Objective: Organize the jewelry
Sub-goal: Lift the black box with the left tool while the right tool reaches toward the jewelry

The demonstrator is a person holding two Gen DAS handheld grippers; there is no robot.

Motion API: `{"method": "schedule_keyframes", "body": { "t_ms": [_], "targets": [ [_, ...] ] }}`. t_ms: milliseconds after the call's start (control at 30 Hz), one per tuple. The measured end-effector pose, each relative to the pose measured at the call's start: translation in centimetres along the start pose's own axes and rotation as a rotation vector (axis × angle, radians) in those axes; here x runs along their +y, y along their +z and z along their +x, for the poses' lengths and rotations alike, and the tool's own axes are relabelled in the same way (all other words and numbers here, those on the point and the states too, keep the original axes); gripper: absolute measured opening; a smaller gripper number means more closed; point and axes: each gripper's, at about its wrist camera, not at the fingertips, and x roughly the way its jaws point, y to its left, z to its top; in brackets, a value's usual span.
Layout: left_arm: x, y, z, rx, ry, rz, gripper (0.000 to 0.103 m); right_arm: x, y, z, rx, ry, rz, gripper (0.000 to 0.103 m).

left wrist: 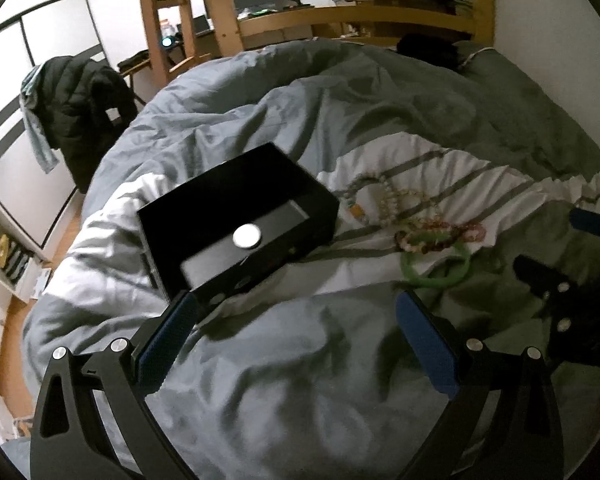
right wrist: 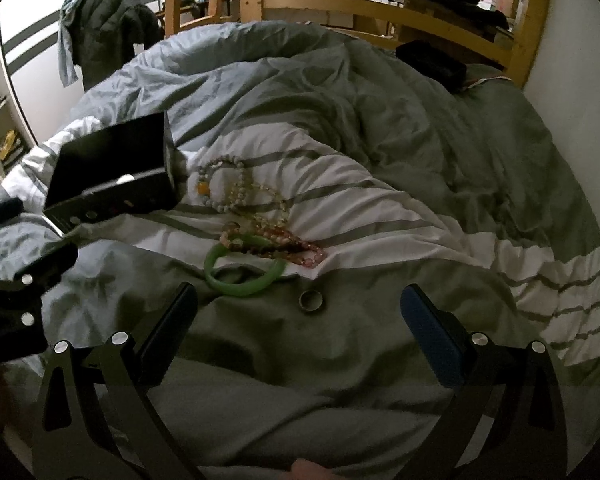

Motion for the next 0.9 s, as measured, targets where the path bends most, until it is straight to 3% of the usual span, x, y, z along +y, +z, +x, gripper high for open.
{"method": "schedule_keyframes", "body": {
  "t_ms": [300, 433, 600, 767, 800, 833, 867, 900],
  "targets": [
    [-2.6, 3.2, 3.7, 0.014, -0.047, 0.043, 0.097, -0.4, 0.6, 3.2, 0.049, 0.091, -0.015, 0.1],
    [-4.4, 4.4, 6.3, 0.032, -0.073, 0.094, 0.082, -0.6, 1.2, 4.9, 0.062, 0.13, -0.021, 0.099],
    [-6.2, 5.0, 9.6, 0.078, -0.108, 0.124, 0.072, 0.4, 2.0, 7.7, 0.111, 0.121, -0.084, 0.08],
    [-7.3, 5.2, 11.6, 0.048, -0.055, 0.172, 0.071, 1.1, 2.4, 10.6, 0.168, 0.188, -0.108, 0.065],
    [-7.4, 5.3, 11.7, 0.039, -0.057, 0.175, 0.067, 1.2, 2.4, 11.1, 0.177, 0.193, -0.107, 0.06],
    [-7.4, 5.3, 12.4, 0.059, -0.084, 0.174, 0.047, 1.1, 2.5, 11.8, 0.185, 0.195, -0.103, 0.056],
    [-7.3, 5.4, 13.0, 0.085, -0.102, 0.167, 0.035, 1.1, 2.7, 12.3, 0.191, 0.195, -0.094, 0.045],
    [-7.2, 5.3, 13.6, 0.103, -0.113, 0.159, 0.033, 0.9, 2.8, 12.8, 0.192, 0.189, -0.08, 0.035]
  ]
}}
